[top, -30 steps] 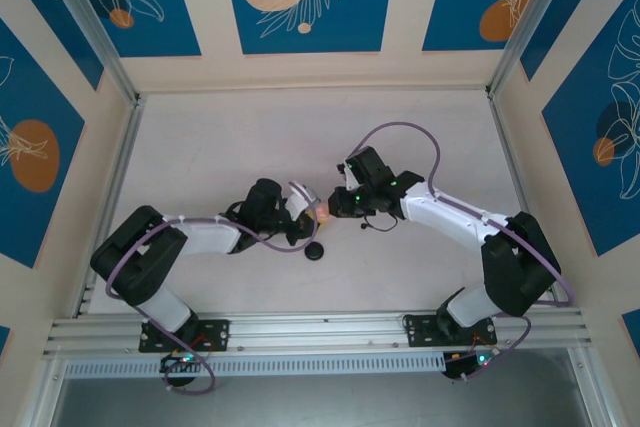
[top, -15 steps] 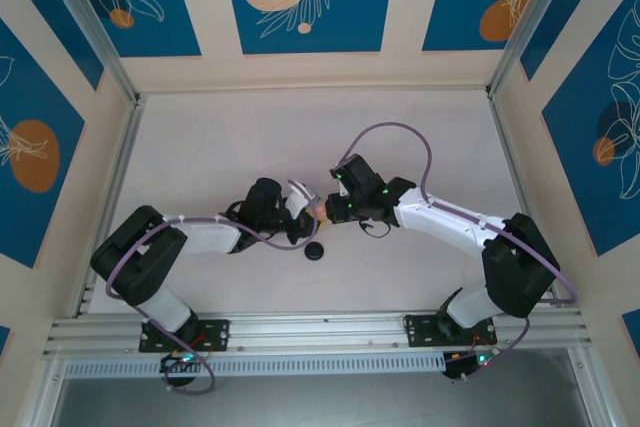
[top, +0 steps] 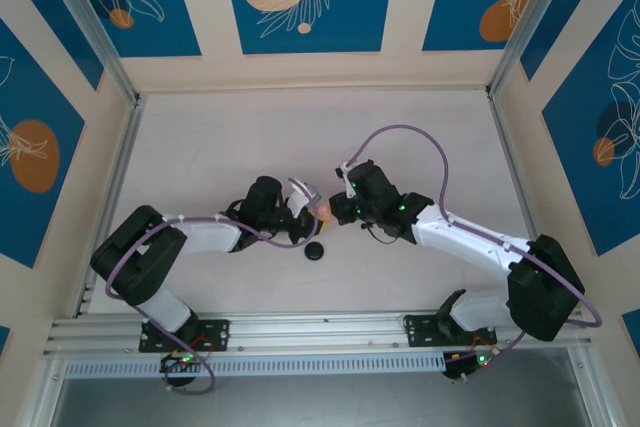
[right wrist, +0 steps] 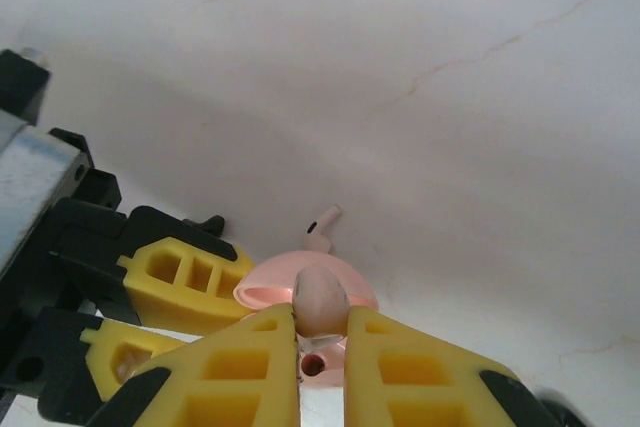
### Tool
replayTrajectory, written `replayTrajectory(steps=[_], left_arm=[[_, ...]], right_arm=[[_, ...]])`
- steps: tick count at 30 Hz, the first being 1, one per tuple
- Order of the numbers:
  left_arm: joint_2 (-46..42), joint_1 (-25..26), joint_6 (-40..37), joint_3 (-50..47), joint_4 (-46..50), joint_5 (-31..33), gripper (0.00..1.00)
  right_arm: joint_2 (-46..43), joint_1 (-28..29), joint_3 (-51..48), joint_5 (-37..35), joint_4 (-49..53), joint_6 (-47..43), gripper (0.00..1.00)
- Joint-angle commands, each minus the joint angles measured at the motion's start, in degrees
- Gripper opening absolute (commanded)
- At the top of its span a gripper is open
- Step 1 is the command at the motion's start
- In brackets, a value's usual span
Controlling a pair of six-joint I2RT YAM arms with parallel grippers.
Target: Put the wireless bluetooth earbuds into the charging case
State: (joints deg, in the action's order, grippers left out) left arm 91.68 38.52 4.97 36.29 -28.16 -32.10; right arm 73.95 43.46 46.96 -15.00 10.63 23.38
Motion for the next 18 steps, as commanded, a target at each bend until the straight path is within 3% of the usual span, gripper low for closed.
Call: replayTrajectory(steps=[1,18], left_arm=[[-0.65,0.10,1.46,1.28,-2.58,-3.24,0.08],[-0.92,0.15,3.45,1.50,-4.53,-4.91,0.08]], right_arm=[[-2.59,-0.44,-2.82,1.12,-7.02,-4.46,0.15],[-6.45,-2.40,-9.03,5.95,-12.41,-13.33,0.15]])
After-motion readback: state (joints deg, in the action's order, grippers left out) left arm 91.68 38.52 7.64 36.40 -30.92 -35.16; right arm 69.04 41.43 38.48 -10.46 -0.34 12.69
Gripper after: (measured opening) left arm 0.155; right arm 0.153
